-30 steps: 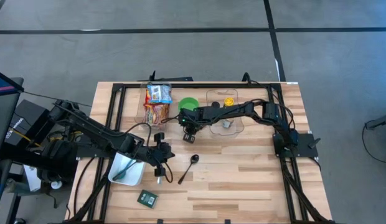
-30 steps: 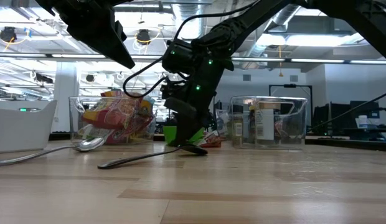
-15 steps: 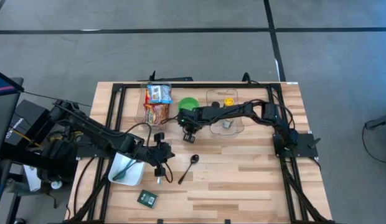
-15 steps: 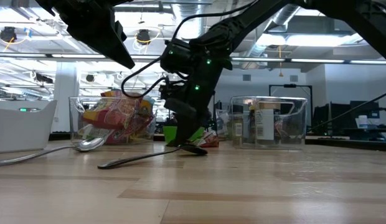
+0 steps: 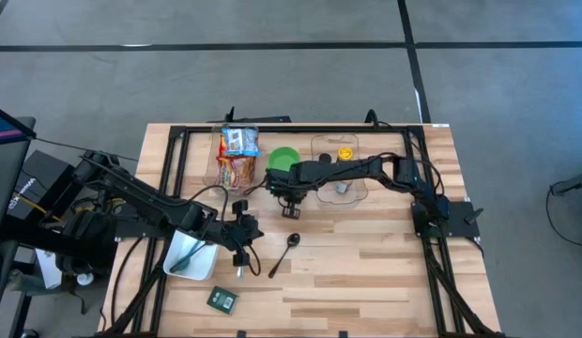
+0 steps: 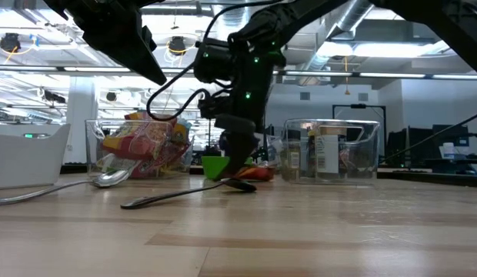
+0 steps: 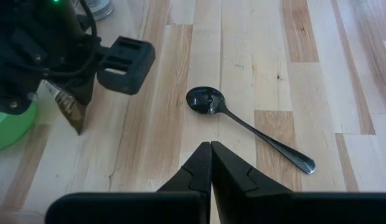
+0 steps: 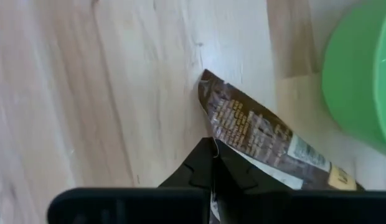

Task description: Pick & Place Food Item

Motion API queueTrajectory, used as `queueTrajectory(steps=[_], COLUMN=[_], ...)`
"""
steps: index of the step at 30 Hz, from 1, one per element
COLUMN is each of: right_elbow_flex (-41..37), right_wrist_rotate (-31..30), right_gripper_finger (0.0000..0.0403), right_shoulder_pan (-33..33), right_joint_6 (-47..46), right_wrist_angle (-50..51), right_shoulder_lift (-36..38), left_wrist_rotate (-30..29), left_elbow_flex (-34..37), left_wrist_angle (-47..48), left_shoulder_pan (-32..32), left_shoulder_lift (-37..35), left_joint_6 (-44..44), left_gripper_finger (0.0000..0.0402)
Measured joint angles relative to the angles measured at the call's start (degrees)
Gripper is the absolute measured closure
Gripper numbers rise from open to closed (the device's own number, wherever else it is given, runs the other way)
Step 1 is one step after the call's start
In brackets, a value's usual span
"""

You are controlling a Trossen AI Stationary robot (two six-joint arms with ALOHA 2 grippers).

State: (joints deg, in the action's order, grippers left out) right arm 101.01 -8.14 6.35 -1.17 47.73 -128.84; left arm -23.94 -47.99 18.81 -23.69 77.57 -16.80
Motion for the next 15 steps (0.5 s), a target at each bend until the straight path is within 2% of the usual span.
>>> queueTrajectory(steps=[15], right_elbow_flex=[7.53], right_wrist_rotate=[-2.43], right_gripper_finger=[0.0403], right_shoulder_pan=[-3.40], right_joint_6=[0.28], right_wrist_angle=[12.32], right_shoulder_lift=[0.16], left_wrist_rotate=[0.00], left_elbow_flex=[0.00], left_wrist_angle=[0.00], left_shoulder_pan=[-0.01], left_shoulder_lift=[-0.01], left_joint_6=[-0.02], left_gripper_finger=[0.0402])
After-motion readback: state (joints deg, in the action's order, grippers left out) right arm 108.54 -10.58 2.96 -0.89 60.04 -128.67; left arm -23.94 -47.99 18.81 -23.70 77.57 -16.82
